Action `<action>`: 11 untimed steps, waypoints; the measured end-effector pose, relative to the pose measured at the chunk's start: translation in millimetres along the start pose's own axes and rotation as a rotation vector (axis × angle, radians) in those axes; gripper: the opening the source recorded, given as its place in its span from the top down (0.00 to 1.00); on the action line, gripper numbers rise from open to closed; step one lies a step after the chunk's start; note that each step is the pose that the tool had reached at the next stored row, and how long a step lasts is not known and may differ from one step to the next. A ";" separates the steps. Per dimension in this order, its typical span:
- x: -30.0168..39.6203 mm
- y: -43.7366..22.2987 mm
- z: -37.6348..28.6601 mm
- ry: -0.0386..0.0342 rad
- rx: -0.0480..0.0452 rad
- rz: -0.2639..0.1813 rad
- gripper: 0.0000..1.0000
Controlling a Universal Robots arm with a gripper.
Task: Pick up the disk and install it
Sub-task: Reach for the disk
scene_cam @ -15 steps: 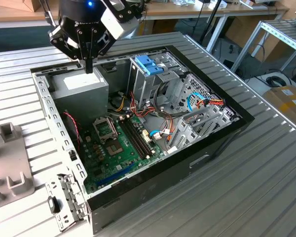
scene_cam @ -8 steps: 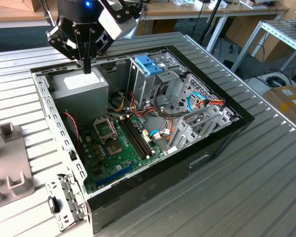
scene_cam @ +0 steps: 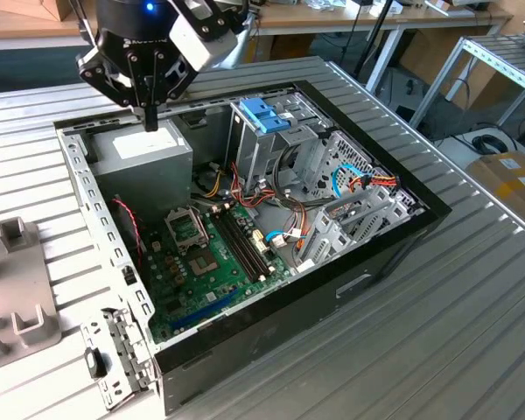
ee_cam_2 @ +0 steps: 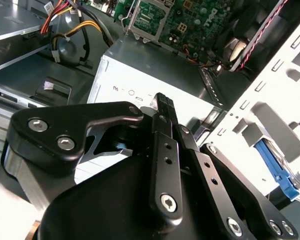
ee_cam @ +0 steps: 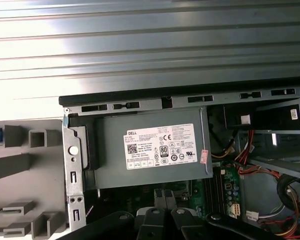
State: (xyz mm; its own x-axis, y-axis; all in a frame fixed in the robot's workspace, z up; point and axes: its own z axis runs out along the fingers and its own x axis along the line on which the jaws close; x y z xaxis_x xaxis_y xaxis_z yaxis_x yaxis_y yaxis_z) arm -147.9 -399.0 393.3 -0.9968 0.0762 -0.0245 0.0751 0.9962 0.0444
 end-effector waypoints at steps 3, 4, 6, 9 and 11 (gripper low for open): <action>2.6 -0.2 -0.1 0.0000 0.0000 0.000 0.89; 3.6 -0.2 -0.1 0.0000 0.0000 0.000 0.89; 4.8 -0.3 -0.1 0.0000 0.0000 0.000 0.89; 6.6 -0.5 -0.2 0.0000 0.0000 0.000 0.89; 7.1 -0.5 -0.2 0.0000 0.0000 0.000 0.89</action>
State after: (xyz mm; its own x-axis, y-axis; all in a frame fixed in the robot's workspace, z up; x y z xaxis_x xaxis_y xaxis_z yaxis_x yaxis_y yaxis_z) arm -155.1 -398.9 393.3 -0.9968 0.0762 -0.0244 0.0751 0.9962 0.0443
